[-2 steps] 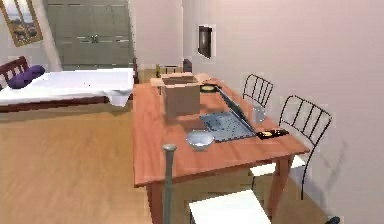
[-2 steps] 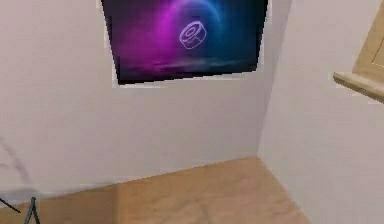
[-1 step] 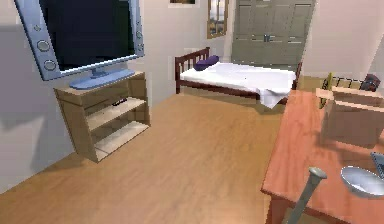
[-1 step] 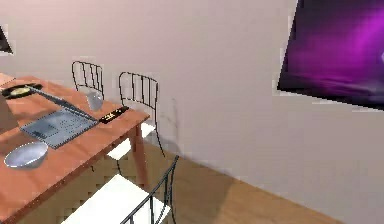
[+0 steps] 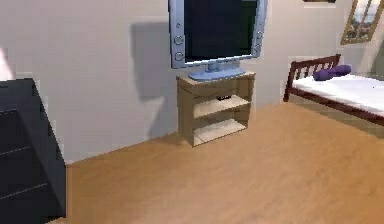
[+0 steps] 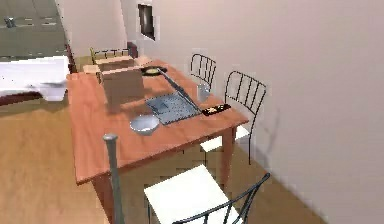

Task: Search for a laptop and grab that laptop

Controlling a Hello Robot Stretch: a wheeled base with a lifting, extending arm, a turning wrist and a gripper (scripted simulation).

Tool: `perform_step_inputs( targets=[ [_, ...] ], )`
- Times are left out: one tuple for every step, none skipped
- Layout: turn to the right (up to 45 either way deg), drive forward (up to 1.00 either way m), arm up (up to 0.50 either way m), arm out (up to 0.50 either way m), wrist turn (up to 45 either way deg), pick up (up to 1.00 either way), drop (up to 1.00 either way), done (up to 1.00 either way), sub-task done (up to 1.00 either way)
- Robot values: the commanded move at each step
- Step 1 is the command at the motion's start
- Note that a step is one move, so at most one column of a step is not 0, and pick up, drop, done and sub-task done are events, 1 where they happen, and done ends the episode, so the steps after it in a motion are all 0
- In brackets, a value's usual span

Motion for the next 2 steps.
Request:
perform_step_inputs(
  targets=[
    [27.0, 0.00, 0.00, 0.00, 0.0, 0.00, 0.00, 0.00, 0.00],
    [0.0, 0.45, 0.00, 0.00, 0.0, 0.00, 0.00, 0.00, 0.00]
  ],
)
